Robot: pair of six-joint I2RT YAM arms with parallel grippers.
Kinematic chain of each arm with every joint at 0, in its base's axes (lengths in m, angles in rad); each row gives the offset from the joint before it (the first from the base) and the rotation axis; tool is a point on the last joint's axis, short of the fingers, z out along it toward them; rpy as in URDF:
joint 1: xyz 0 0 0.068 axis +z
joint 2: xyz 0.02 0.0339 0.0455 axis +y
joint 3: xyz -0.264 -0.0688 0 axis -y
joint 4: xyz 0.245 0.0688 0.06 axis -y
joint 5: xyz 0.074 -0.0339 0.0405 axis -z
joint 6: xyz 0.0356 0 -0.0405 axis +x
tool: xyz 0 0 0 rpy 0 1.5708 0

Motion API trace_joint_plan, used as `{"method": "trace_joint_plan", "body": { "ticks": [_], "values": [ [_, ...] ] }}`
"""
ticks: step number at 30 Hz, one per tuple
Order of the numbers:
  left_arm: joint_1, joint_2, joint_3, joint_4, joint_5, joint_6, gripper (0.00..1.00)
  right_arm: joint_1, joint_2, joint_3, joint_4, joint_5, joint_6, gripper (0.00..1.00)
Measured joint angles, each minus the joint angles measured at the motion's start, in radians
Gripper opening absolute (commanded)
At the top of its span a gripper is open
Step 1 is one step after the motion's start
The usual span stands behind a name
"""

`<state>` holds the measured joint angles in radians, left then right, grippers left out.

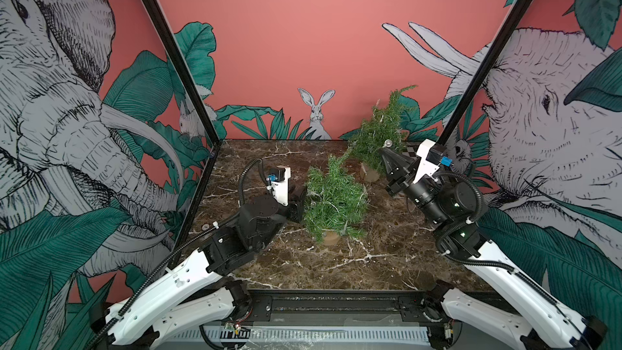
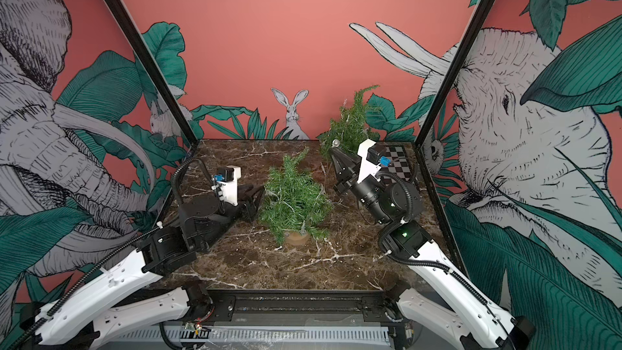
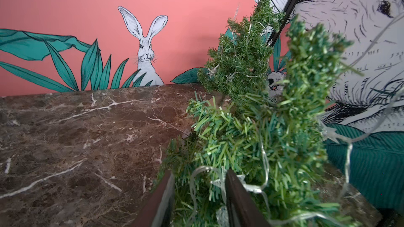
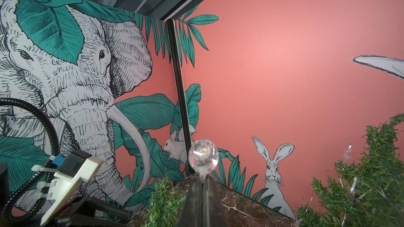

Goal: Wrap string light around the christmas tree
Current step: Wrap the light string around the Christmas tree.

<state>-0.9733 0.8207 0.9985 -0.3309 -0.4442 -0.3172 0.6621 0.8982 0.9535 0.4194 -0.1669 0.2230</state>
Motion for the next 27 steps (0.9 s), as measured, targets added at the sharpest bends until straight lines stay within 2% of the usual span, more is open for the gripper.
{"method": "trace_joint_plan", "body": {
  "ticks": [6, 9, 12, 15, 18, 24, 27],
  "values": [
    [0.0, 0.085, 0.283, -0.146, -0.08, 0.229, 0.84, 0.003, 0.05, 0.066, 0.022, -0.017, -0.003, 0.0],
    [0.003, 0.15, 0.41, -0.203, -0.136, 0.339, 0.89, 0.004, 0.074, 0.085, 0.034, -0.025, -0.003, 0.0],
    [0.033, 0.26, 0.59, -0.269, -0.116, 0.417, 0.92, 0.004, 0.096, 0.101, 0.038, -0.028, -0.003, 0.0],
    [0.088, 0.39, 0.77, -0.316, 0.011, 0.449, 0.93, 0.005, 0.114, 0.114, 0.042, -0.03, 0.0, 0.0],
    [0.114, 0.502, 0.892, -0.34, 0.182, 0.463, 0.93, 0.006, 0.124, 0.116, 0.047, -0.033, 0.011, 0.0],
    [0.114, 0.647, 1.017, -0.366, 0.467, 0.472, 0.84, 0.016, 0.14, 0.14, 0.048, -0.044, 0.031, 0.0],
    [0.114, 0.678, 1.032, -0.366, 0.558, 0.465, 0.8, 0.028, 0.148, 0.154, 0.048, -0.048, 0.036, 0.0]
  ]
}}
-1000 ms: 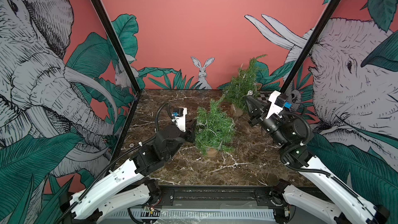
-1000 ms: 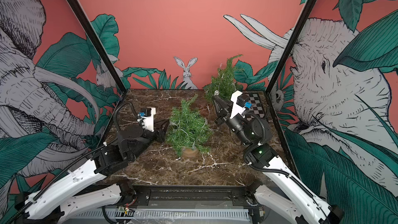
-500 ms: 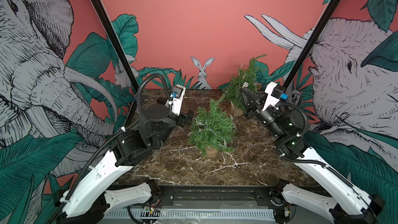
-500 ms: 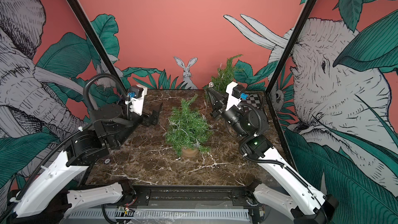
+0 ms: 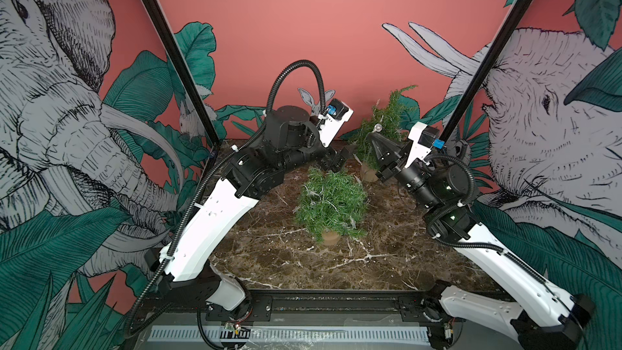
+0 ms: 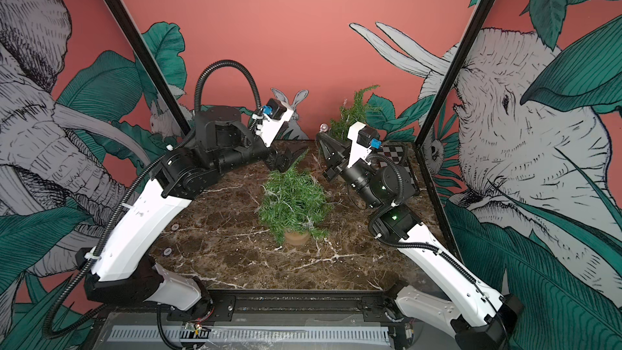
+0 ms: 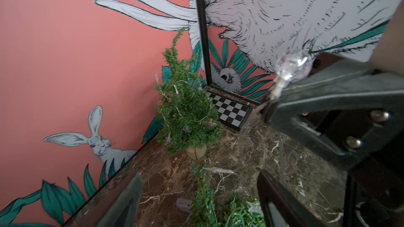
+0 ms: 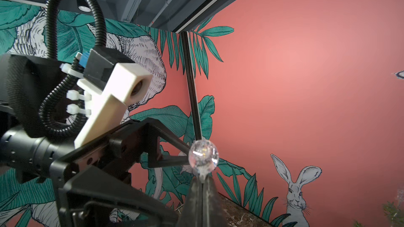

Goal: Wrap string light around the christmas tree
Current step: Wrap the light string around the Christmas tree.

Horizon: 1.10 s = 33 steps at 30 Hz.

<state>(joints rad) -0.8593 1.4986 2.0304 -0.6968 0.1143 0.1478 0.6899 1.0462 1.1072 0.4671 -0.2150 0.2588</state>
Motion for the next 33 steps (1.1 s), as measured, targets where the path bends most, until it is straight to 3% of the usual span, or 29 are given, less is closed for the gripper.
{"method": "trace_joint_plan", "body": {
  "ticks": [4, 10, 15, 23, 33],
  "values": [
    [0.0, 0.011, 0.0, 0.0, 0.064, -0.01, 0.68, 0.016, 0.011, 0.01, 0.004, -0.003, 0.001, 0.0],
    [0.0, 0.015, 0.004, 0.017, 0.073, -0.013, 0.65, 0.032, 0.024, 0.01, 0.007, -0.007, 0.002, 0.0],
    [0.001, 0.016, 0.004, 0.048, 0.048, -0.026, 0.38, 0.038, 0.025, 0.01, 0.008, -0.011, 0.005, 0.0],
    [0.001, 0.023, -0.004, 0.095, 0.024, -0.035, 0.33, 0.048, 0.035, 0.01, 0.031, -0.019, 0.029, 0.0],
    [0.008, 0.032, -0.014, 0.135, 0.042, -0.047, 0.46, 0.051, 0.044, 0.014, 0.038, -0.005, 0.042, 0.0]
  ]
}}
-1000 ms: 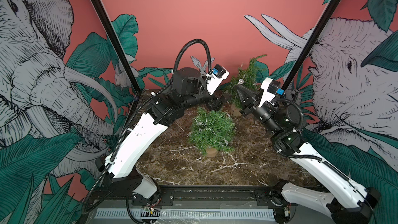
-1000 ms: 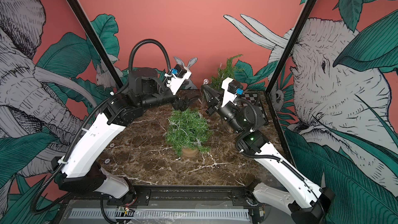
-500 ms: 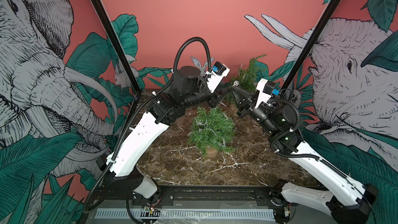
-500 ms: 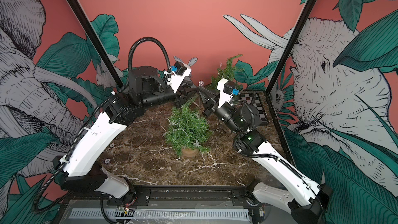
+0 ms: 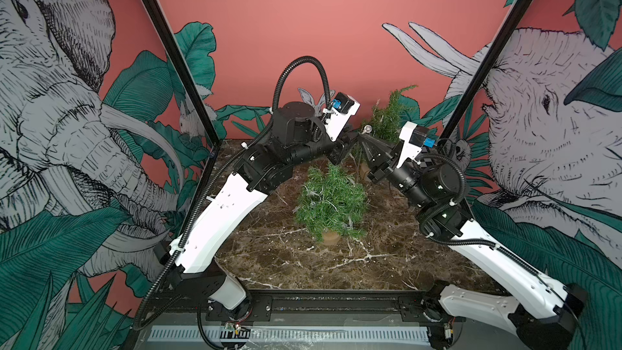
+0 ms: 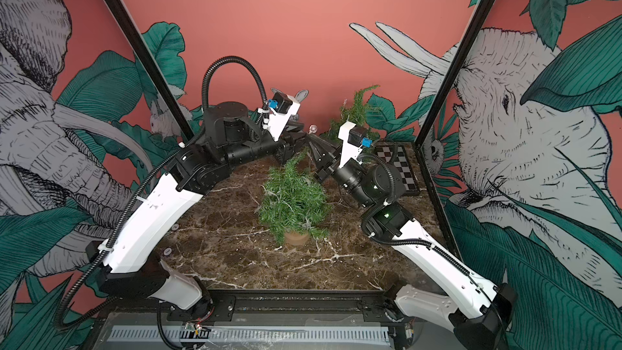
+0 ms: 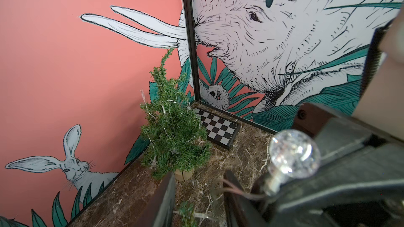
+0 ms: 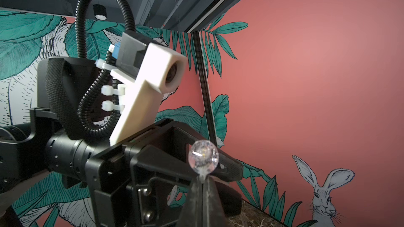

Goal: Wrap string light around the christmas tree
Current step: Wrap the light string around the Christmas tree.

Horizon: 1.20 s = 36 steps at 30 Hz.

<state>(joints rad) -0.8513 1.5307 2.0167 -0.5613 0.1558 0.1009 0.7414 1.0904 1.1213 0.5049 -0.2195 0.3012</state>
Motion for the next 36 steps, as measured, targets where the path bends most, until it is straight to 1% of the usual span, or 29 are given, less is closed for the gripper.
{"method": "trace_joint_plan", "body": {
  "ticks": [2, 4, 6, 9, 16, 17, 18, 24, 32, 36],
  "values": [
    [0.006, 0.0, -0.004, 0.016, 0.005, -0.006, 0.54, 0.0, 0.003, 0.008, 0.0, 0.002, 0.006, 0.0],
    [0.012, 0.0, -0.004, 0.025, 0.012, -0.007, 0.54, 0.0, 0.003, 0.008, 0.007, 0.003, 0.011, 0.0],
    [0.013, 0.0, -0.008, 0.036, 0.016, -0.008, 0.5, 0.0, 0.003, 0.009, 0.011, 0.006, 0.02, 0.0],
    [0.013, 0.0, -0.016, 0.045, 0.022, -0.007, 0.49, 0.0, 0.005, 0.009, 0.011, 0.022, 0.04, 0.0],
    [0.014, 0.0, -0.048, 0.065, 0.019, -0.006, 0.39, 0.004, 0.013, 0.009, -0.01, 0.068, 0.072, 0.0],
    [0.015, 0.0, -0.056, 0.071, 0.02, -0.006, 0.36, 0.005, 0.013, 0.009, -0.016, 0.074, 0.074, 0.0],
    [0.015, -0.002, -0.066, 0.077, 0.021, -0.007, 0.36, 0.005, 0.013, 0.009, -0.021, 0.081, 0.075, 0.0],
    [0.016, -0.02, -0.123, 0.109, 0.011, -0.012, 0.36, 0.007, 0.013, 0.009, -0.056, 0.113, 0.077, 0.0],
    [0.016, -0.027, -0.151, 0.116, 0.004, -0.015, 0.35, 0.009, 0.013, 0.01, -0.07, 0.144, 0.075, 0.0],
    [0.007, -0.027, -0.173, 0.091, 0.02, -0.013, 0.42, 0.009, 0.013, 0.027, -0.068, 0.19, 0.068, 0.0]
  ]
}}
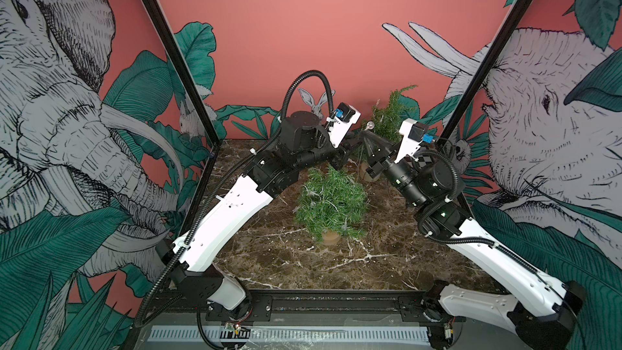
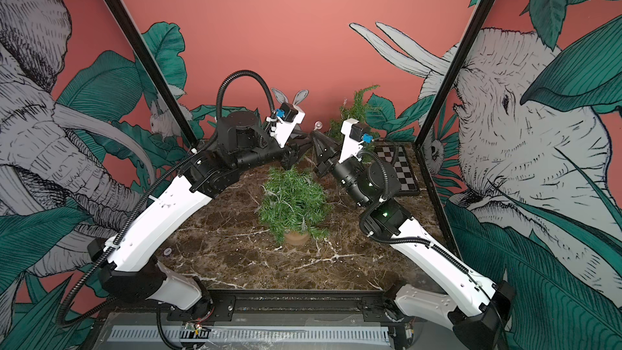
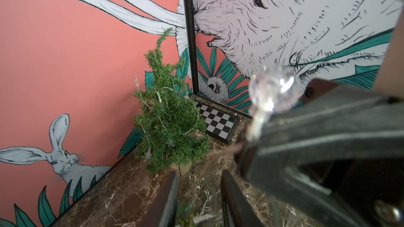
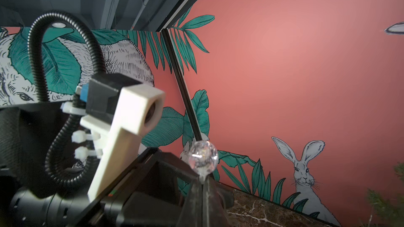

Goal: Wrap string light around the christmas tree
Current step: Wrap the light string around the Christmas tree.

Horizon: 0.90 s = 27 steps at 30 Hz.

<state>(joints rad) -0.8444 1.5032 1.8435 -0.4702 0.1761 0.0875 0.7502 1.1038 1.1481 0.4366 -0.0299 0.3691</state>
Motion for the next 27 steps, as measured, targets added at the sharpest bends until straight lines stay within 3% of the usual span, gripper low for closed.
{"method": "trace_joint_plan", "body": {
  "ticks": [9, 15, 24, 27],
  "values": [
    [-0.002, 0.0, -0.015, 0.001, -0.002, -0.003, 0.5, 0.0, 0.0, 0.01, 0.0, 0.023, -0.002, 0.0],
    [-0.002, 0.0, -0.015, 0.036, -0.032, -0.007, 0.49, 0.0, 0.0, 0.01, 0.008, -0.016, 0.014, 0.0],
    [-0.002, 0.0, -0.015, 0.085, -0.053, -0.008, 0.31, 0.0, 0.0, 0.01, 0.039, -0.064, 0.059, 0.0],
    [-0.002, 0.0, -0.026, 0.122, -0.053, -0.011, 0.17, 0.0, 0.0, 0.01, 0.05, -0.084, 0.078, 0.0]
  ]
}}
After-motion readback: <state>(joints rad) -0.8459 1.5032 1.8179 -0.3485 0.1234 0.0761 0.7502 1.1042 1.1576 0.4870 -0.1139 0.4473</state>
